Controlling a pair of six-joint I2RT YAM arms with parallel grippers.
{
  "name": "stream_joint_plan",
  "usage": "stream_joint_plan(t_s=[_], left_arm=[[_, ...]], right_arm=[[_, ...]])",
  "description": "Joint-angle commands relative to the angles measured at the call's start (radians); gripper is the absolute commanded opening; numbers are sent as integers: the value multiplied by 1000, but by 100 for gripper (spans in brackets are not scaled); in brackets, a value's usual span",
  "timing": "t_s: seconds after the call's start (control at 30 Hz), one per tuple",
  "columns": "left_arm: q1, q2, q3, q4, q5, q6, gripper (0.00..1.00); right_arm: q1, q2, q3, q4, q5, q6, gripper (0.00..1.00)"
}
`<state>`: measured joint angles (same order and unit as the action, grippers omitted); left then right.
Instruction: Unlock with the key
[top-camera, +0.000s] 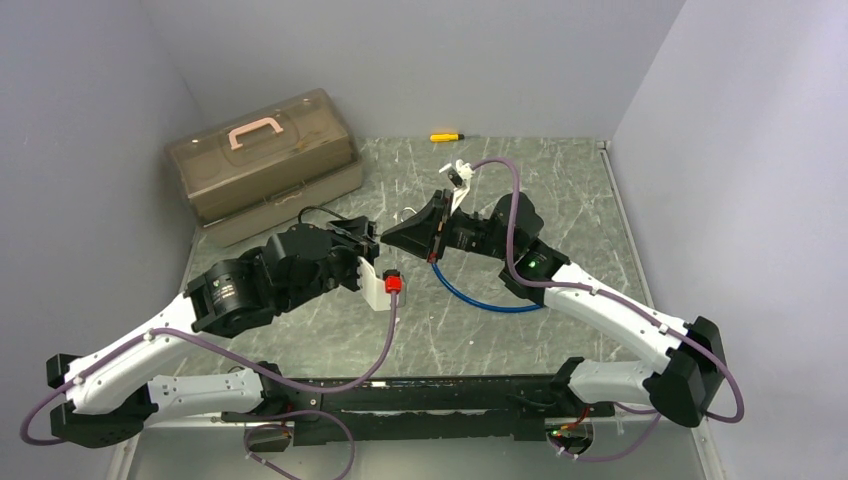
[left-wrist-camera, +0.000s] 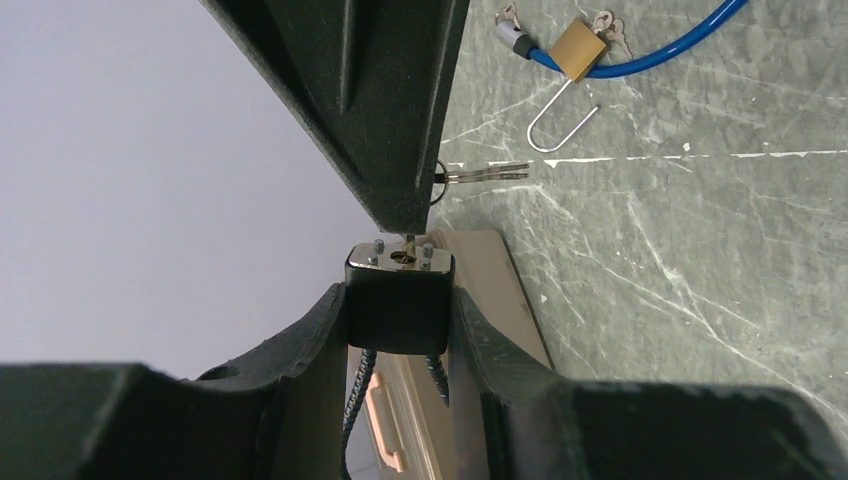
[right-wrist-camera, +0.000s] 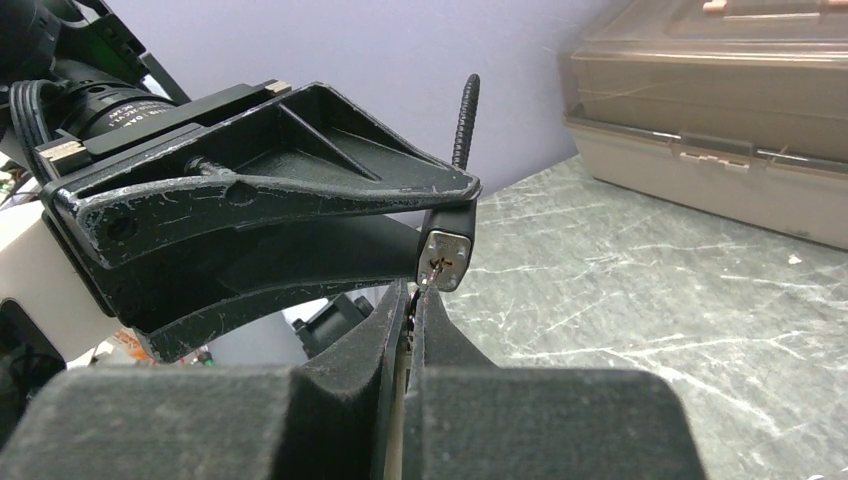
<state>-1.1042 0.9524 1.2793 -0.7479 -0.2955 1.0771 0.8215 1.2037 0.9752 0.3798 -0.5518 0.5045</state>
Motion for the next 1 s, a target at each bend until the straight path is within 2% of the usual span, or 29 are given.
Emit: stream_joint_plan(t_s=[0.0, 0.13, 0.3, 0.47, 0.7, 0.87, 0.97], left_arm=[[-68, 8, 23, 247, 228, -39, 0], [-69, 25, 52, 258, 218, -51, 0], [-72, 33, 52, 261, 207, -61, 0], [-81, 28, 77, 210, 272, -71, 0], [-104, 28, 121, 131, 346, -69, 0], [-105, 17, 101, 144, 333, -65, 0], [-106, 9, 73, 173, 304, -49, 0]], right_arm=[[27, 58, -19, 89, 32, 15, 0], [47, 65, -59, 165, 78, 21, 0], [85, 83, -29, 136, 122, -26, 0], [73, 95, -32, 148, 90, -15, 0], [2, 149, -53, 327, -153, 98, 0], [4, 120, -65, 307, -123, 70, 0], [34, 108, -47, 238, -64, 20, 0]])
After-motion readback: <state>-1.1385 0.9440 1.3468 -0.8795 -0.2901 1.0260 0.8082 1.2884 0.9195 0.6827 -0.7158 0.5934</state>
